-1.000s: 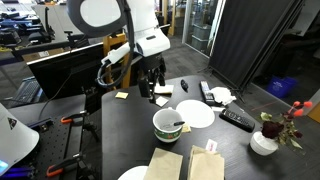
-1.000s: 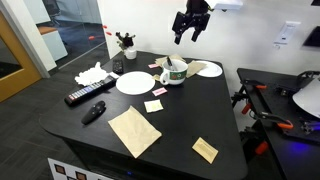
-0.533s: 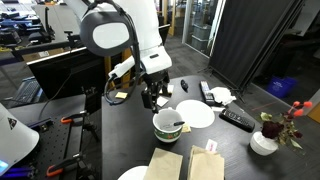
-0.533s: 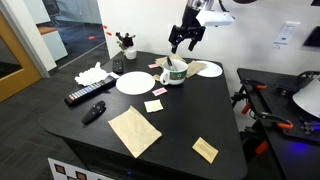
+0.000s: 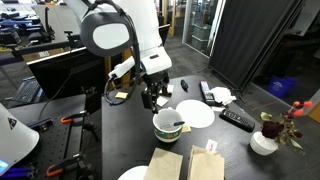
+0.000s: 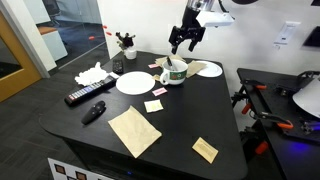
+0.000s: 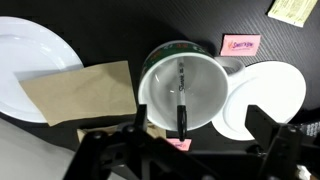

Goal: Remove the marker from the mug and put it on the table

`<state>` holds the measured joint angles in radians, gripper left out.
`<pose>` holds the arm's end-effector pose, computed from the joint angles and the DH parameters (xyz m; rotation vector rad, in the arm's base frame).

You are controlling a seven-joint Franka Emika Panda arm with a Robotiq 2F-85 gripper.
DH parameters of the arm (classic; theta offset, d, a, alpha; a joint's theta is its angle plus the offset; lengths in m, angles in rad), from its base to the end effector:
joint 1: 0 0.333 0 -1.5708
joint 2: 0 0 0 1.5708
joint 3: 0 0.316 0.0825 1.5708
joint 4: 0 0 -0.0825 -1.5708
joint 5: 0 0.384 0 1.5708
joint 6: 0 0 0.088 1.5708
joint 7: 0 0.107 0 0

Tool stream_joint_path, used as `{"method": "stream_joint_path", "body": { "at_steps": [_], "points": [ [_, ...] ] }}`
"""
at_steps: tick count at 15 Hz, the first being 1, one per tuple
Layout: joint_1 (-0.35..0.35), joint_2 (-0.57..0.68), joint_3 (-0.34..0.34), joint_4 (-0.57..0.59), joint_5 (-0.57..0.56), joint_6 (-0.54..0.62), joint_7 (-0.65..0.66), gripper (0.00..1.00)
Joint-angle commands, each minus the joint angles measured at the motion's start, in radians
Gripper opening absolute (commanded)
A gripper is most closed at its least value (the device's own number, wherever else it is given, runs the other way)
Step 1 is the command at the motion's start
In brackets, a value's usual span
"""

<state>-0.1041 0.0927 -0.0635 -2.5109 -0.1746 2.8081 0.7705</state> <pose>0.4808 -0.0731 0.2653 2.8753 -1.1786 0.3400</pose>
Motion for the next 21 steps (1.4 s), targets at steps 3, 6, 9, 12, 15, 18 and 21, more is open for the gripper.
{"method": "stream_joint_path", "body": {
  "at_steps": [3,6,9,12,15,18,21],
  "points": [
    [0.032,0.070,-0.035,0.048,0.037,0.002,-0.070,1.00],
    [0.035,0.103,-0.042,0.077,0.062,-0.004,-0.102,0.84],
    [0.043,0.131,-0.051,0.105,0.095,-0.008,-0.148,0.61],
    [0.049,0.156,-0.060,0.134,0.124,-0.017,-0.194,0.56],
    [0.056,0.187,-0.071,0.164,0.136,-0.030,-0.213,0.63],
    [0.061,0.222,-0.081,0.192,0.151,-0.044,-0.236,0.62],
    [0.067,0.248,-0.091,0.210,0.157,-0.049,-0.239,0.59]
  ]
}}
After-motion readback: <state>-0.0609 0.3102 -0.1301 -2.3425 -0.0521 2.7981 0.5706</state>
